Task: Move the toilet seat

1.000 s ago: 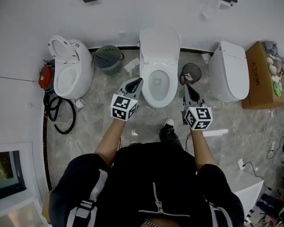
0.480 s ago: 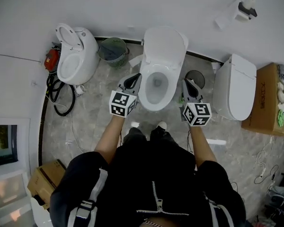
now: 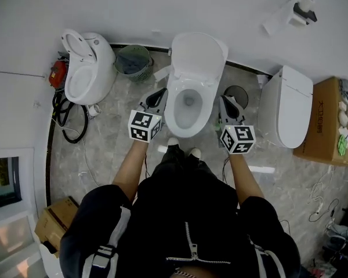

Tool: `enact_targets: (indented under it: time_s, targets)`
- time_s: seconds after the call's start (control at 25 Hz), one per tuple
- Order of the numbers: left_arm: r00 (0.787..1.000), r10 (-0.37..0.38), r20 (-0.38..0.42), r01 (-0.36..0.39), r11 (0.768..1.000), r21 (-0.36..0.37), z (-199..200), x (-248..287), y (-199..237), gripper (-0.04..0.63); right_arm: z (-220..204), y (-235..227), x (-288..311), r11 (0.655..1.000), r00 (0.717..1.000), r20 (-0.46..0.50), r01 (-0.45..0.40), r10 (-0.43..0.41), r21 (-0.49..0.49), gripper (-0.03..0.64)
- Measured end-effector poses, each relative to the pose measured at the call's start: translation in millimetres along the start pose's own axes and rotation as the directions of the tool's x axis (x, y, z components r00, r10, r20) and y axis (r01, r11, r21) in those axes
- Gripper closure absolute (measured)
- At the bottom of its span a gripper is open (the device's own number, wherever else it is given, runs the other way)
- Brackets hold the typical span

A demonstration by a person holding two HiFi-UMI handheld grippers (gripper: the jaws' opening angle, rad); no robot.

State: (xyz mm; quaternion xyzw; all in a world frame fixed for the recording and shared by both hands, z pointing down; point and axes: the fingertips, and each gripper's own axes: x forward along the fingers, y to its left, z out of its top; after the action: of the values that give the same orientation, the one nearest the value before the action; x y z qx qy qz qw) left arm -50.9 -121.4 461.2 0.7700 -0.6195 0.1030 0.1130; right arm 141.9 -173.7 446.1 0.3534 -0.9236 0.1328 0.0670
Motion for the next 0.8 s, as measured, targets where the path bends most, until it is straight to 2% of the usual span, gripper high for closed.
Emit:
enact_targets:
  time_s: [0.36,0.64,0.8]
  targets:
    - [0.996,-0.048,-0.071,0.044,0.998,-0.046,-33.5,32.3,10.2,0.589,-31.0,-17.3,23.4,0.999,0.997,-0.073,0.034,-0.031,0.036,0.615]
    - [0.983,-0.083,-0.166,0.07,0.994,-0.084,-92.9,50.7,20.7,0.589,-98.5,-30.9,40.9,0.991,0.979,-0.194,0.083,-0.061,0.108,0.615]
    - [0.967,-0.088,-0.237,0.061,0.991,-0.119,-137.6,55.5,26.7,0.589,-140.1,-32.1,45.4,0.983,0.966,-0.248,0.115,-0.078,0.142,0.614]
